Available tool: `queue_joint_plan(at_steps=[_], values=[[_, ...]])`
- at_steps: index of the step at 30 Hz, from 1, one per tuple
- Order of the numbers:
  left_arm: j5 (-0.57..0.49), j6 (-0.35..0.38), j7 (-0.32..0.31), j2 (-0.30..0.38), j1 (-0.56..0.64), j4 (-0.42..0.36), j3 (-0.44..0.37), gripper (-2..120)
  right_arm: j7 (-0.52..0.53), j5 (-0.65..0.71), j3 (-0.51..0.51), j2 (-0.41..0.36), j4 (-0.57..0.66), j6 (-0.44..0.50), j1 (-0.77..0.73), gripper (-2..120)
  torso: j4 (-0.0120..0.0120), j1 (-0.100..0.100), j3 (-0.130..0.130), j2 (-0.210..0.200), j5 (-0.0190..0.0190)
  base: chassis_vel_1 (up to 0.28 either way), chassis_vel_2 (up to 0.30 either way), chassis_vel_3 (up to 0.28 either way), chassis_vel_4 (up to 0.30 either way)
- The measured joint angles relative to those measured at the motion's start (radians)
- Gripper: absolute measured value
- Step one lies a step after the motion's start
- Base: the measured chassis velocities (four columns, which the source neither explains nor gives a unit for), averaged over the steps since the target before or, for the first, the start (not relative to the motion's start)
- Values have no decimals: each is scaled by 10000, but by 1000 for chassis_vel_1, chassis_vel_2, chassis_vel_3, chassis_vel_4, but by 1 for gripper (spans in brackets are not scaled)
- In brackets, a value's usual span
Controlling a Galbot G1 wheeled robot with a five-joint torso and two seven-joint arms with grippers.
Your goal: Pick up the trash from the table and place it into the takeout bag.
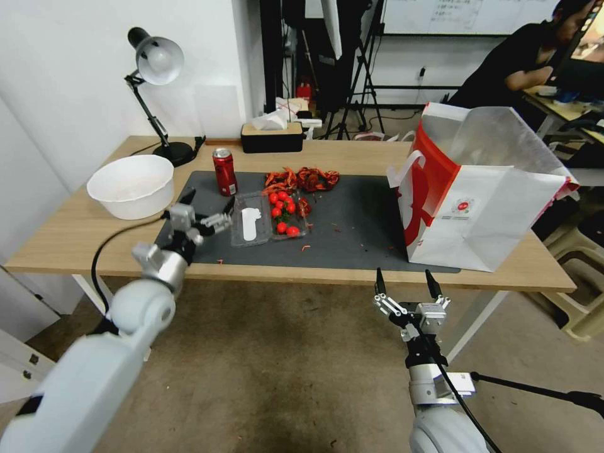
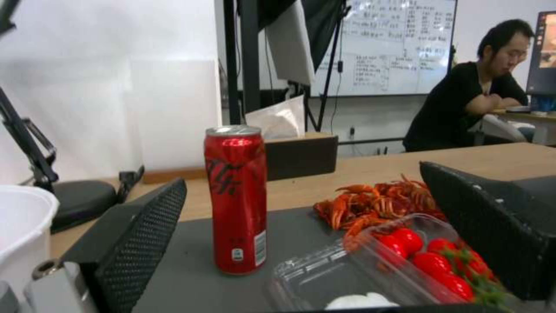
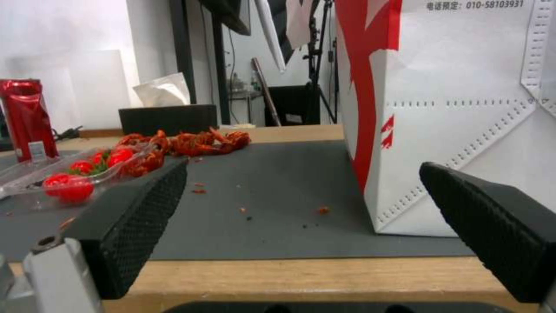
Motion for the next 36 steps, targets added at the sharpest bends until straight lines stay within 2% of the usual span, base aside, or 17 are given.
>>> queue_joint_plan(at_steps=[3,4,8,9,12,13,16,17,20,26,36], values=[[-982,595,321,536,-1863,1157,550,100,9,-20,25,26,-19,-31,19,100,-3,0,0,-1,3,0,0,0,0],[-982,595,321,536,-1863,1157,550,100,9,-20,25,26,-19,-31,19,100,-3,0,0,-1,3,0,0,0,0],[-2066,1135,571,772,-3154,2222,1122,100,23,-49,23,72,-101,-95,139,100,1,-1,-1,0,2,0,0,0,0],[-2066,1135,571,772,-3154,2222,1122,100,23,-49,23,72,-101,-95,139,100,1,-1,-1,0,2,0,0,0,0],[-2571,1234,678,750,-4137,3188,1764,100,46,-110,-28,111,-115,-163,197,100,-1,-1,-1,-1,1,0,0,0,0],[-2571,1234,678,750,-4137,3188,1764,100,46,-110,-28,111,-115,-163,197,100,-1,-1,-1,-1,1,0,0,0,0],[-2661,1230,838,526,-5206,4370,2438,100,66,-128,-23,130,-147,-198,238,100,-3,-1,0,-1,2,0,0,0,0],[-2661,1230,838,526,-5206,4370,2438,100,66,-128,-23,130,-147,-198,238,100,-3,-1,0,-1,2,0,0,0,0],[-2657,1140,977,293,-6056,5562,3030,100,84,-129,21,132,-211,-201,267,100,-1,-1,-1,-1,3,0,0,0,0],[-2648,1005,1057,155,-6795,6404,3537,100,92,-128,-14,138,-251,-216,344,100,-1,-1,-1,-1,2,0,0,0,0],[-2648,985,1093,86,-7065,6713,3688,100,94,-128,-25,138,-255,-225,366,100,-1,-1,-1,0,6,0,0,0,0]])
